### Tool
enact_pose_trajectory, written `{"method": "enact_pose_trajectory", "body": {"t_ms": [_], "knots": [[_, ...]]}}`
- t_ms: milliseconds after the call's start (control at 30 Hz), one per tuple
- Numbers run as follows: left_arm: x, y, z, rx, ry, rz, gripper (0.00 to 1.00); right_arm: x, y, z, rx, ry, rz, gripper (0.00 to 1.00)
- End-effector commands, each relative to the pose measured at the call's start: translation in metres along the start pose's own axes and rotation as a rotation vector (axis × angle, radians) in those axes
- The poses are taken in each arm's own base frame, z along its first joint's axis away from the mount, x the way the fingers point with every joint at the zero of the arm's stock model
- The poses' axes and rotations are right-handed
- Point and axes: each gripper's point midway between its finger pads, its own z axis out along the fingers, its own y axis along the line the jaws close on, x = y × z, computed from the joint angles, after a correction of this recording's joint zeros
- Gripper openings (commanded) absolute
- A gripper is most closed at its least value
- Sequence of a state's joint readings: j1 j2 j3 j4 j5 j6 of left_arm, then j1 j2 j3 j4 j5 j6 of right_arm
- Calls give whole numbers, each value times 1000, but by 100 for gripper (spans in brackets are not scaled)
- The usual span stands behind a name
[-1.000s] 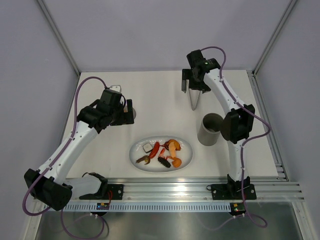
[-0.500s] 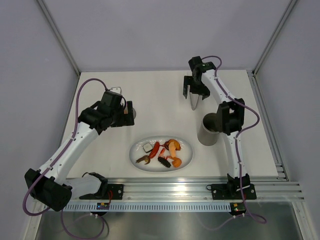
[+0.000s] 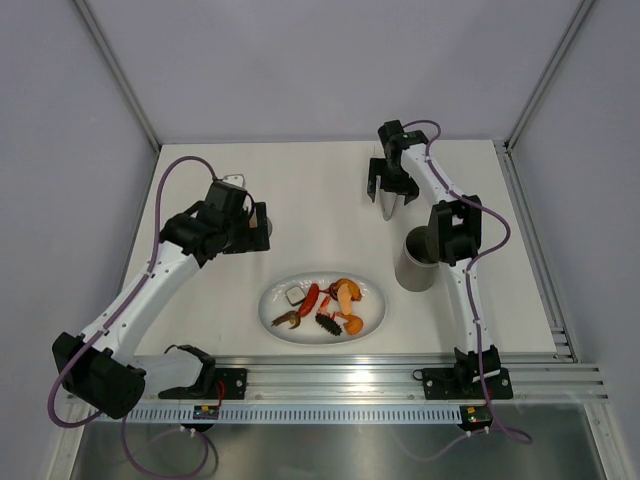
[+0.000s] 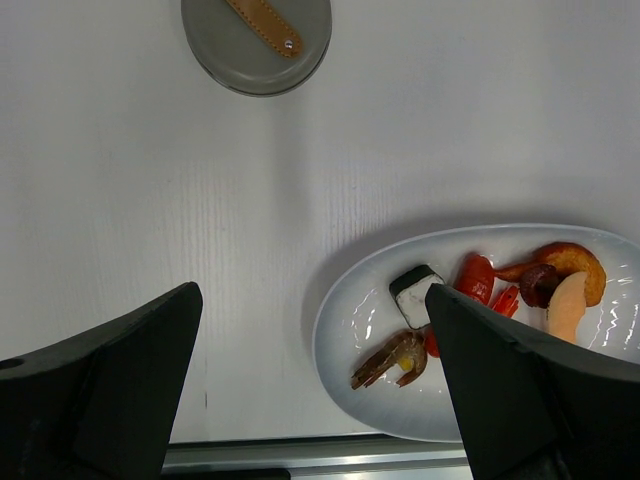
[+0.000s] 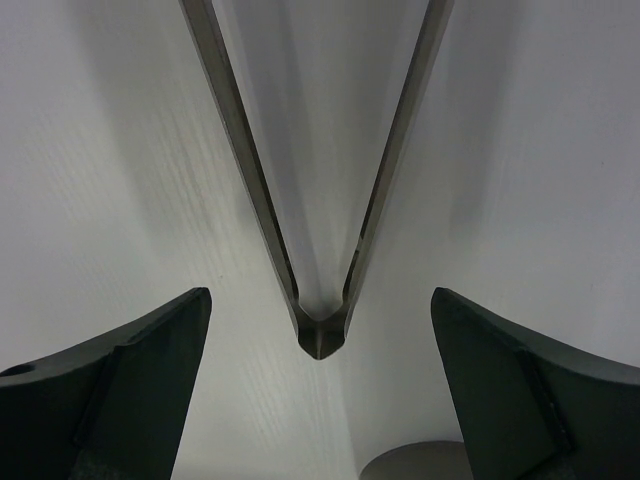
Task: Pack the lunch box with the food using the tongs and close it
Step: Pick up the clamp at the center of the board.
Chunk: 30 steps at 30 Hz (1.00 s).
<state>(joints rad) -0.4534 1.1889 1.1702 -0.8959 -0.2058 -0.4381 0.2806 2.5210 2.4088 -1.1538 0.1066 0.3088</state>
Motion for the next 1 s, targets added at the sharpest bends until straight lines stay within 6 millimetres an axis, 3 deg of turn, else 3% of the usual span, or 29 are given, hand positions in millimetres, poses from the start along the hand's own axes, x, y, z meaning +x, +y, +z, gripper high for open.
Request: {"method": "enact_pose_trajectory", "body": {"t_ms": [0,533,967], "knots": [[-17,-5,-2,12,-53,-2,99,-16,1,3,-14,-48,20,99],[-20,-6,5,-1,-50,6,99,-46,-1,34,26,-179,67,99],[-20,-8,4,11,-45,-1,99,-50,0,47,30,-197,70,96]]}}
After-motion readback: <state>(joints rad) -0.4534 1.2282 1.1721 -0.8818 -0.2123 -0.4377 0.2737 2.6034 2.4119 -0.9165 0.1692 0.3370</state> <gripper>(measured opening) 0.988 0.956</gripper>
